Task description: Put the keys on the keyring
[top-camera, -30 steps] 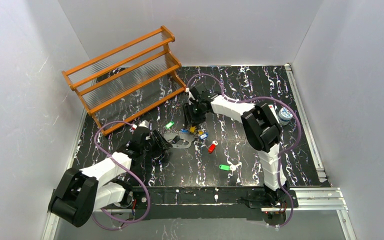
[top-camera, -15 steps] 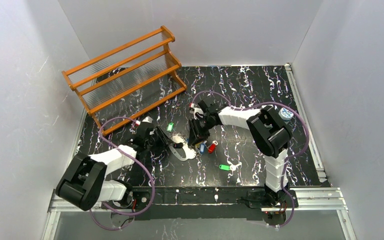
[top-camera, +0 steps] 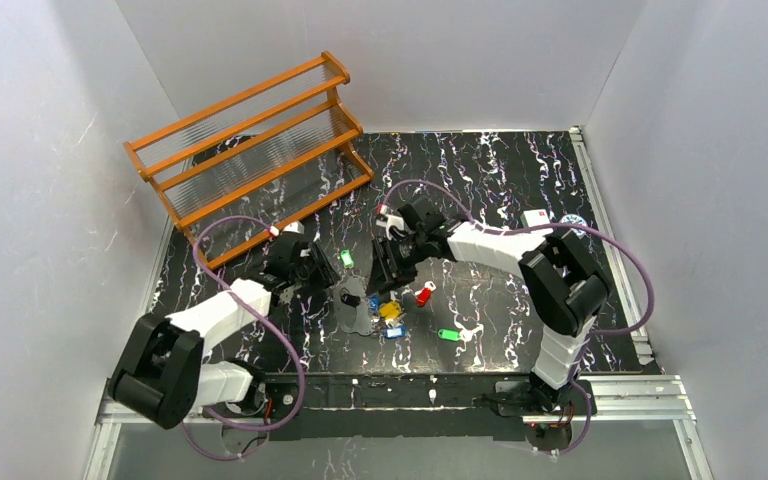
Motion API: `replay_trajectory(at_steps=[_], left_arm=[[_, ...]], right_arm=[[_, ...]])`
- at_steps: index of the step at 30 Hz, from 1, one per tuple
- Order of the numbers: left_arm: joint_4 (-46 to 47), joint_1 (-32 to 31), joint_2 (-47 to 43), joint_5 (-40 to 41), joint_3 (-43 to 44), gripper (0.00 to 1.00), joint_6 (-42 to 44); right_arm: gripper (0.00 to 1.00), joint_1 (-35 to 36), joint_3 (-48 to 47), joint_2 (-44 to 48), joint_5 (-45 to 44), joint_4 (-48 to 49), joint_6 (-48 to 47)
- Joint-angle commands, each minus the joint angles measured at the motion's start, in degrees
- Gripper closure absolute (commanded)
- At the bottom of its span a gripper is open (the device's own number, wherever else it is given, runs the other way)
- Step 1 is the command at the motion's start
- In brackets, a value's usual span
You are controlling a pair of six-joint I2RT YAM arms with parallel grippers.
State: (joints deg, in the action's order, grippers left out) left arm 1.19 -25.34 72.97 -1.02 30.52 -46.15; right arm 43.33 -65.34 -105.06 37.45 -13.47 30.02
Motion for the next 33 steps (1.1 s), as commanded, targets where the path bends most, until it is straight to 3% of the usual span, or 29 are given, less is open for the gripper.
replay_trajectory(at_steps=[1, 12, 23, 33], left_arm=[[-5.5, -0.1, -7.5, 2.3, -0.7, 0.55, 3.2], [0.8, -0.1, -18.5, -4.0, -8.8, 0.52, -0.3], [7.7, -0.1, -11.4, -6.1, -12.7, 0.55, -3.2], [6.2, -0.1, -10.9, -5.1, -11.5, 0.55, -1.3]], right_arm=[[0.42, -1.3, -2.9, 3.2, -6.0, -2.0, -1.7], [0.41, -2.3, -6.7, -5.6, -2.3, -1.9, -2.5], [0.43, 0.0, 0.7, -4.7, 2.2, 2.2, 0.6], [0.44, 3.1, 8.8, -0.2, 4.0, 7.9, 5.1]])
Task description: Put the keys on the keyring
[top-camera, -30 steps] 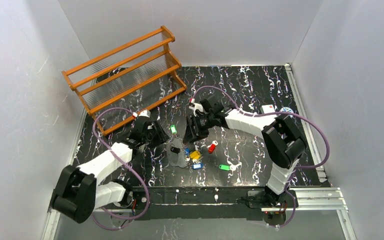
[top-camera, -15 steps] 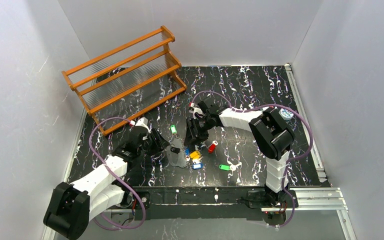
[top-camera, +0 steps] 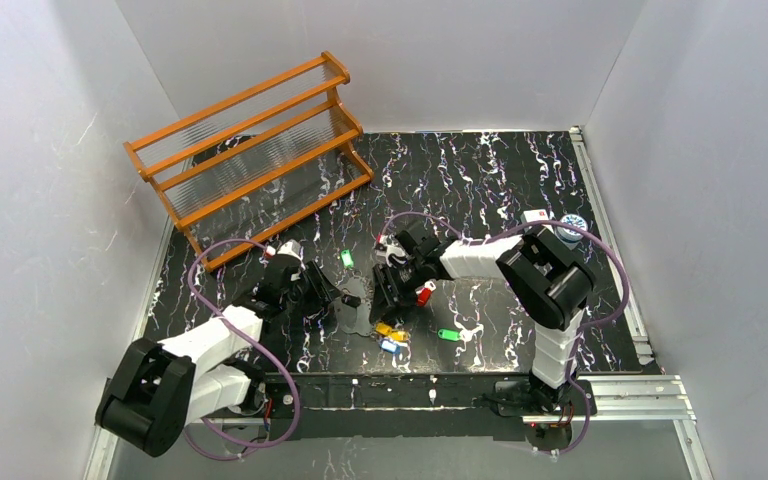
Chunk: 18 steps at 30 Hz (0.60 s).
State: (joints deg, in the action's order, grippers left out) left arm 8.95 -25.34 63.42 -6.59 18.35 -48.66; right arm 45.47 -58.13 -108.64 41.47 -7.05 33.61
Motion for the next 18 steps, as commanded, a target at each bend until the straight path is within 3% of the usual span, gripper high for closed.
replay_trajectory(at_steps=[1, 11, 15, 18], left_arm=[[-2.2, -0.1, -1.9, 0.6, 1.0, 0.55, 1.5], [-5.2, -0.1, -7.7, -1.2, 3.6, 0.54, 4.2], [-3.8, -0.1, -9.5, -2.2, 3.2, 0.54, 3.5], [-1.7, -0.1, -9.3, -3.5, 2.3, 0.54, 2.1]], right_arm=[[0.44, 0.9, 1.1, 4.0, -0.9, 0.8, 1.2], [0.42, -0.1, -5.0, 6.2, -10.2, -5.6, -4.8], [0.3, -1.1, -3.4, 9.0, -13.6, -1.8, -4.4], [0.29, -1.5, -5.7, 7.7, -14.2, -1.5, -4.7]])
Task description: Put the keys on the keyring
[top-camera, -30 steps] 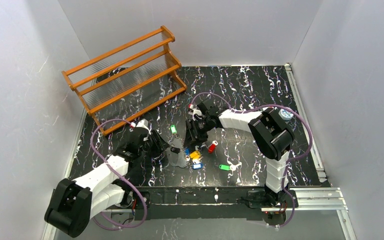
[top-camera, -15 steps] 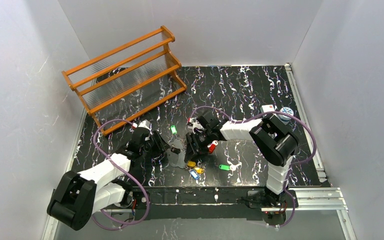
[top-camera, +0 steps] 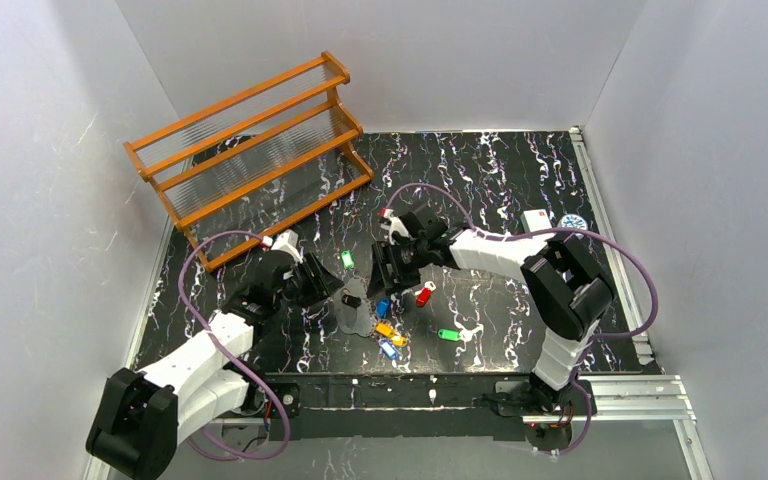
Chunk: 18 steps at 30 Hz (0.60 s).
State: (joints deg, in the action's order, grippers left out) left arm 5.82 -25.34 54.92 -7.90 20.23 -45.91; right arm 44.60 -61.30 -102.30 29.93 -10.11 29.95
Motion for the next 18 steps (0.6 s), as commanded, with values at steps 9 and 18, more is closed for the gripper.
replay_trajectory(at_steps=[9, 18], left_arm=[[5.4, -0.1, 0.5, -4.5, -1.6, 0.54, -2.4], [5.5, -0.1, 1.2, -4.1, -2.1, 0.54, -1.6]], right_arm=[[0.33, -0.3, -6.2, -6.6, 3.5, 1.7, -0.7], [0.48, 2.8, -2.3, -3.5, 11.0, 6.6, 1.8]])
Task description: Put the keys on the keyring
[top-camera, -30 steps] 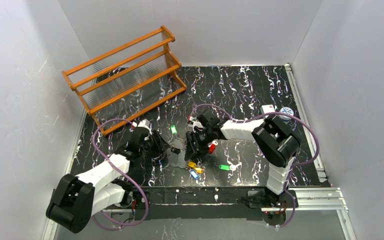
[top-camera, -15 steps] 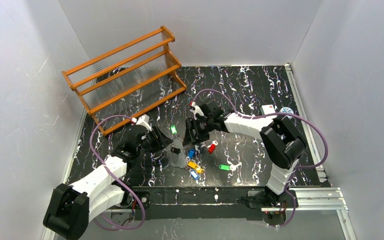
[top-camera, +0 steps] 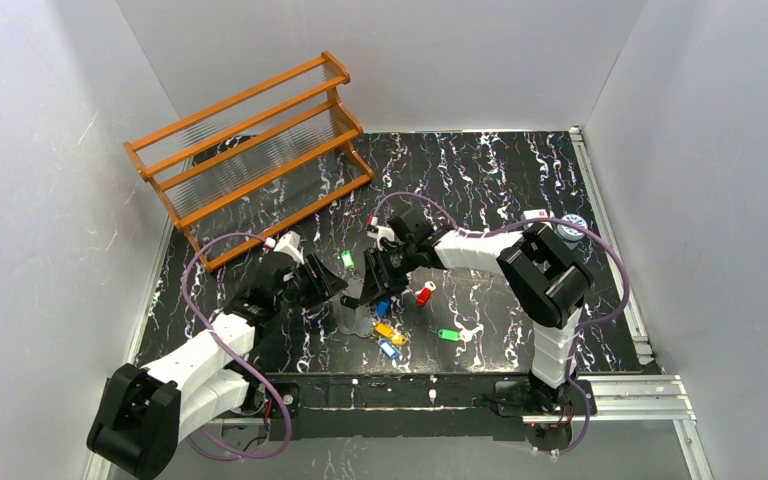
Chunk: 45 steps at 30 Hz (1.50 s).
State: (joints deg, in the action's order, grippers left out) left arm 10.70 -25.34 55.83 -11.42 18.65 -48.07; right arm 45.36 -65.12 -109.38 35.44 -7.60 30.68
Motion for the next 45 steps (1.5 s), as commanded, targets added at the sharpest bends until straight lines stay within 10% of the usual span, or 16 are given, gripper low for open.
replay_trajectory(at_steps=[1, 19, 33, 45], left_arm=[[0.8, -0.1, 0.5, -0.7, -0.6, 0.54, 0.6], [0.6, -0.1, -1.0, -1.7, -1.5, 0.54, 0.4], [0.9, -0.4, 3.9, -3.7, 2.4, 0.55, 3.8], [0.7, -6.6, 15.2, -5.0, 9.6, 0.55, 11.1]], right_arm=[[0.5, 2.3, 1.6, 3.9, 6.3, 4.2, 0.7], [0.55, 0.4, -1.9, 0.6, -11.3, -11.9, -7.9], [0.79, 2.6, 13.4, 5.3, 5.6, 4.5, -1.5], [0.77, 1.5, 13.6, 18.8, -8.7, -0.7, -2.1]])
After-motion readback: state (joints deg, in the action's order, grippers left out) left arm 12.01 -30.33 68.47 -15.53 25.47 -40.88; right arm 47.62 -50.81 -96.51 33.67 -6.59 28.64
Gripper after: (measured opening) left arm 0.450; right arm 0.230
